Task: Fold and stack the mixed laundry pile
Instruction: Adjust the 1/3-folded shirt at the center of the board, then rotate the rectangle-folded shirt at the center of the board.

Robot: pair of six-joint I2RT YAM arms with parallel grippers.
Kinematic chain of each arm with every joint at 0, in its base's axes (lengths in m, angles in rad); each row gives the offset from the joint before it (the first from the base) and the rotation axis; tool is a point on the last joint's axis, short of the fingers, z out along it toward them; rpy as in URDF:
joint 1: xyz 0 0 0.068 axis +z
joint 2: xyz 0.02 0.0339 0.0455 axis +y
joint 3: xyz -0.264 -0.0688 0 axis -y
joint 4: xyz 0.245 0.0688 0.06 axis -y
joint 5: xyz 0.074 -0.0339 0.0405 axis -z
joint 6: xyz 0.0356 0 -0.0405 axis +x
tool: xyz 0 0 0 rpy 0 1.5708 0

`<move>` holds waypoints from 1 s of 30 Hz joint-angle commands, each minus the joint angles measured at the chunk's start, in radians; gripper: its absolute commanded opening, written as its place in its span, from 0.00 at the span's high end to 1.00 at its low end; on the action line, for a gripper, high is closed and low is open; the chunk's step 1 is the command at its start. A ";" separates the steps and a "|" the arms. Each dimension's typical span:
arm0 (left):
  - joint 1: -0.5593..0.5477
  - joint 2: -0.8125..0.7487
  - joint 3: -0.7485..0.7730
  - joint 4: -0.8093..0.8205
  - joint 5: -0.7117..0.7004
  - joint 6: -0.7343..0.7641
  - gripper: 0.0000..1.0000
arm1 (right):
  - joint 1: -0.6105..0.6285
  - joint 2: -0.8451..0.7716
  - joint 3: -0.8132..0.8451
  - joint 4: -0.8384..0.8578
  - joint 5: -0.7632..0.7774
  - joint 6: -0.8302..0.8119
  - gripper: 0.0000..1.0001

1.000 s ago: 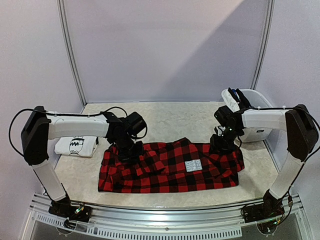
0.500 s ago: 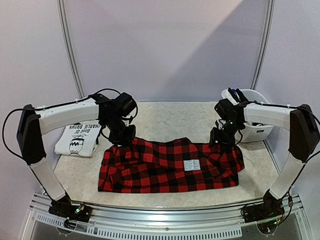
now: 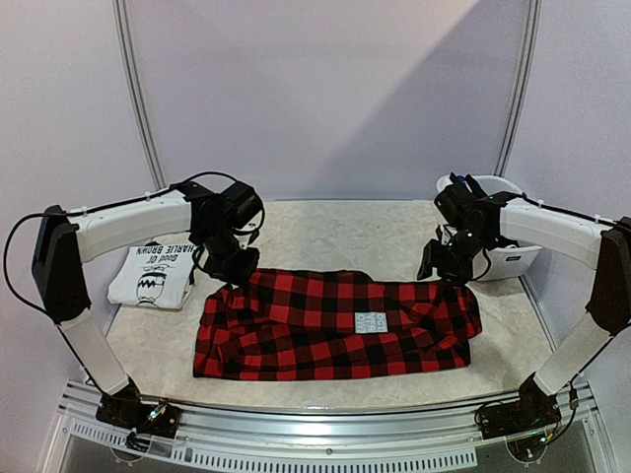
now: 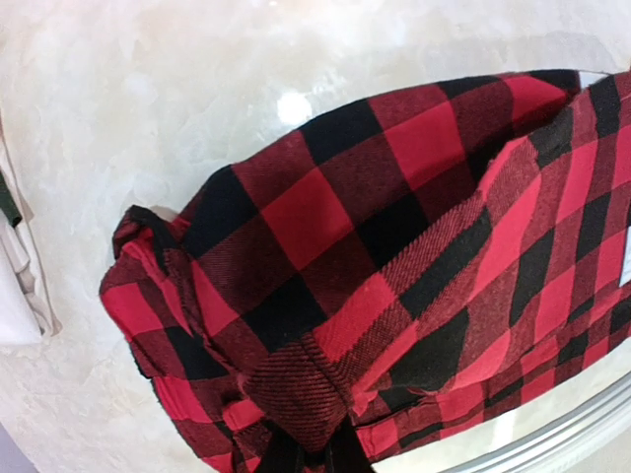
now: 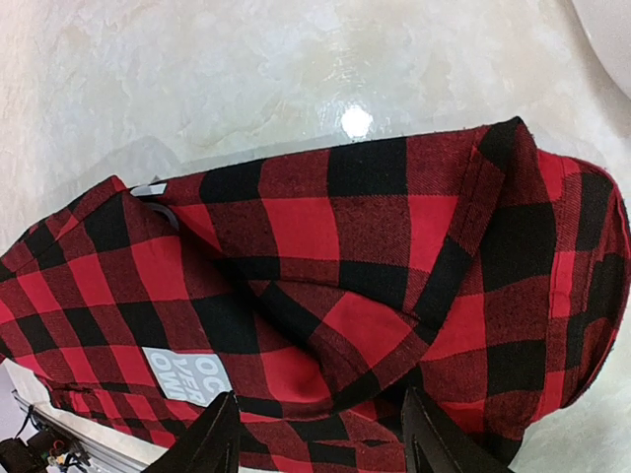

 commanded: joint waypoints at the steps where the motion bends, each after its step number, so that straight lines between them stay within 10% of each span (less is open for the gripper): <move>1: 0.027 -0.036 -0.010 -0.046 -0.009 0.034 1.00 | -0.003 -0.052 -0.033 -0.013 0.014 0.042 0.43; 20: -0.028 -0.124 -0.313 0.027 0.185 -0.190 1.00 | -0.002 -0.065 -0.108 0.035 0.011 0.079 0.43; 30: -0.045 -0.118 -0.339 0.023 -0.070 -0.171 1.00 | -0.002 -0.033 -0.149 0.073 -0.026 0.069 0.43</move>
